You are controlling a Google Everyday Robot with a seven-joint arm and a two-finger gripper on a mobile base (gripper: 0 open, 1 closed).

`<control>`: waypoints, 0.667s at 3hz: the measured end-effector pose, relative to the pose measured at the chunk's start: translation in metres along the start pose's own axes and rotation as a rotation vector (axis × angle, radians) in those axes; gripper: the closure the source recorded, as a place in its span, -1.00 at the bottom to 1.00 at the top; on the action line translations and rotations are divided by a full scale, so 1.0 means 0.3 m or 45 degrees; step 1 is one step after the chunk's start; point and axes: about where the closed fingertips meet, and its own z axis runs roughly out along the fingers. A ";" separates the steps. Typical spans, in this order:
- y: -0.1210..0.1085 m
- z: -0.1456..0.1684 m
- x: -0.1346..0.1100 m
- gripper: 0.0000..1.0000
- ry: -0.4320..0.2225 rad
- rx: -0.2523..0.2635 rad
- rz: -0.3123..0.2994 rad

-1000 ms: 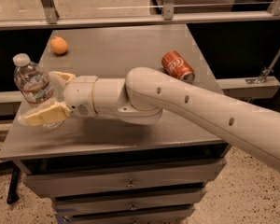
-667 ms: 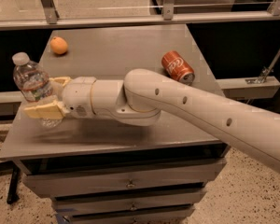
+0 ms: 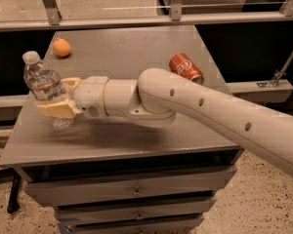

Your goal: Move water bottle near orange

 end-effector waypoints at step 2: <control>-0.315 -0.281 -0.166 1.00 -0.029 0.265 -0.072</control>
Offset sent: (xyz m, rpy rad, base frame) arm 0.1372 -0.1736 0.1086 0.0462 -0.1182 -0.3654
